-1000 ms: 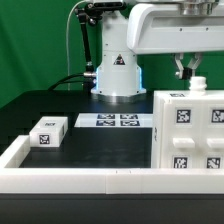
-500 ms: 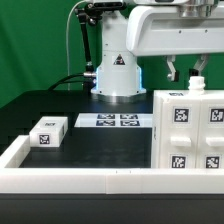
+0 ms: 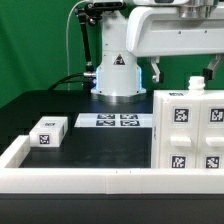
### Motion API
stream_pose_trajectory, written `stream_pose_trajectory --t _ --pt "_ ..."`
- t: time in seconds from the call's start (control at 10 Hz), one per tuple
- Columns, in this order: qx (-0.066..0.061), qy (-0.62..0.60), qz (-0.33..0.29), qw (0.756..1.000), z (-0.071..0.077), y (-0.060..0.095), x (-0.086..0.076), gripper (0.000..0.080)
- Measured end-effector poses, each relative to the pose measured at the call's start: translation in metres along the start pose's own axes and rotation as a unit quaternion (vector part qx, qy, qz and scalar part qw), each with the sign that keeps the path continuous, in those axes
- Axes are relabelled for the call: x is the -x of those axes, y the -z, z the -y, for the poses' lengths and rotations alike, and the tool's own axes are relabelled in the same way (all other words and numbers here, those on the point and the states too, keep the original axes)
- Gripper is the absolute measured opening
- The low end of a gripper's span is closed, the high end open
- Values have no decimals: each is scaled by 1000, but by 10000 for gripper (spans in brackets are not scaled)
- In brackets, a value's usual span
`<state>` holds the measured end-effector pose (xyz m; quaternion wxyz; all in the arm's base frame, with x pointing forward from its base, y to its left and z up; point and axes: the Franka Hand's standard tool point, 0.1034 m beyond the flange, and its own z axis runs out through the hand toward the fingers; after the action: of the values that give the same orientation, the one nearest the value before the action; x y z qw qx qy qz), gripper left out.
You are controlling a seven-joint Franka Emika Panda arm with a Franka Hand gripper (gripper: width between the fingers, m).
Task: Assemble cabinet
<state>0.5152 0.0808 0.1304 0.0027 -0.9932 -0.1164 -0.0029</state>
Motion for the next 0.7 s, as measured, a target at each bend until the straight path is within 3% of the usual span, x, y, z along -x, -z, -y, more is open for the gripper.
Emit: stream_pose_trajectory --t 0.2,0.6,0.7 --pt "1 -9 -18 1000 1 -10 35 797" --pt "1 -7 -15 1000 -2 -10 34 797" --pt "2 -2 -15 1000 -11 -11 35 797"
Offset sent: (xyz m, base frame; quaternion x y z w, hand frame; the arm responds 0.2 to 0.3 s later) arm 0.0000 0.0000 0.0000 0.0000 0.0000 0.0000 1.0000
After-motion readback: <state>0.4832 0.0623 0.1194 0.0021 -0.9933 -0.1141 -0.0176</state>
